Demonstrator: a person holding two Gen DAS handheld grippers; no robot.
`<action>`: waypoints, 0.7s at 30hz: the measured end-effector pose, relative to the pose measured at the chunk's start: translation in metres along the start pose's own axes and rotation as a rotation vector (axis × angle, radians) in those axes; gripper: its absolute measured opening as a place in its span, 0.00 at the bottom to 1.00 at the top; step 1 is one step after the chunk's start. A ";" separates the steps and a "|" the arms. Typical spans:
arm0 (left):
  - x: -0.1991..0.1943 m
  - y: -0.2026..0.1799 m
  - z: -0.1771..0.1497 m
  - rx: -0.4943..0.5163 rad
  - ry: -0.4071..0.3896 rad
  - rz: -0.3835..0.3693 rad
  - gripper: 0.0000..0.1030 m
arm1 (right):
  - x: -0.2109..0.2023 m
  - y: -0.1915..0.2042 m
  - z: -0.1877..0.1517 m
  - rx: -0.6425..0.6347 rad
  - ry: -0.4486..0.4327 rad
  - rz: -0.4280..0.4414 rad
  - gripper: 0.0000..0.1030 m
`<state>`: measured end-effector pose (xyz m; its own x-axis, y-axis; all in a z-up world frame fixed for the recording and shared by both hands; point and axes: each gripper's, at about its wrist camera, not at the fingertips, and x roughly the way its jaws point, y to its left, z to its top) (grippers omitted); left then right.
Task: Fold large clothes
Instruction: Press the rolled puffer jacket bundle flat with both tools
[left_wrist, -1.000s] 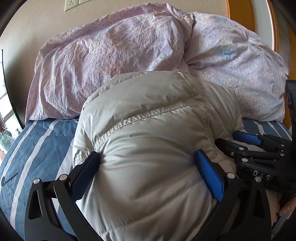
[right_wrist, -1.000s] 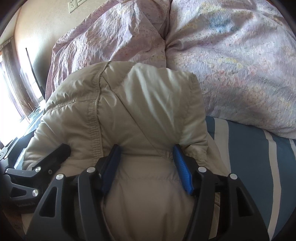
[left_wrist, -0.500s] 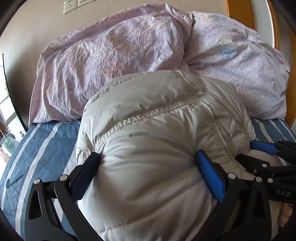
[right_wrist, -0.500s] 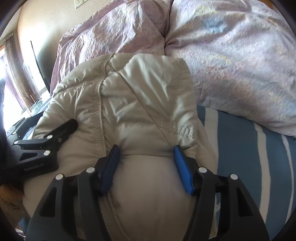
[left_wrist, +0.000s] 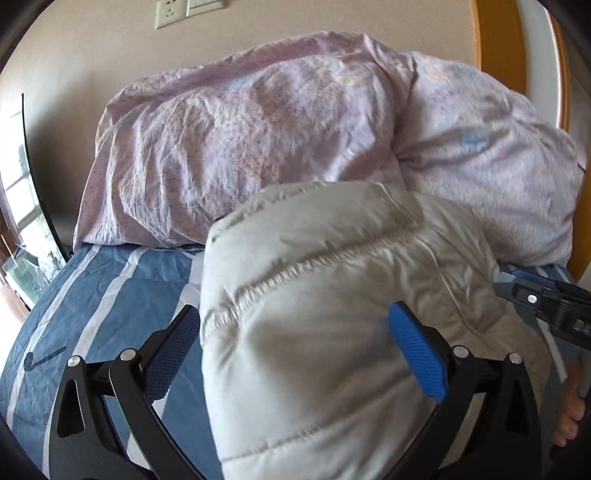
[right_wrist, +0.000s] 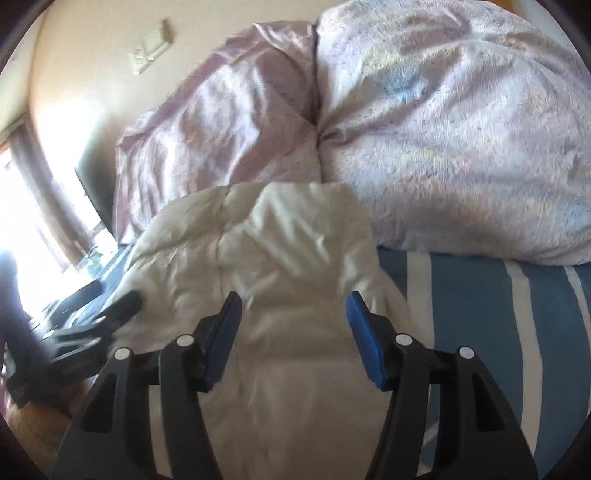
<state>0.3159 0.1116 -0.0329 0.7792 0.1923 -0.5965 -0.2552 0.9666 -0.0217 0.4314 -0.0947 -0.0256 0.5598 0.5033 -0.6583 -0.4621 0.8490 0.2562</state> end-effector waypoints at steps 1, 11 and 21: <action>0.003 0.001 0.003 -0.001 0.002 0.013 0.99 | 0.008 -0.001 0.004 0.003 0.017 -0.014 0.58; 0.041 -0.018 0.002 0.011 0.053 0.013 0.99 | 0.065 -0.019 0.003 0.026 0.083 -0.066 0.63; -0.024 -0.009 -0.016 0.039 0.018 -0.073 0.99 | -0.014 -0.021 -0.024 0.023 0.049 0.022 0.61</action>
<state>0.2899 0.0950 -0.0313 0.7843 0.1187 -0.6089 -0.1755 0.9839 -0.0343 0.4173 -0.1232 -0.0389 0.5151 0.5138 -0.6860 -0.4577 0.8416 0.2867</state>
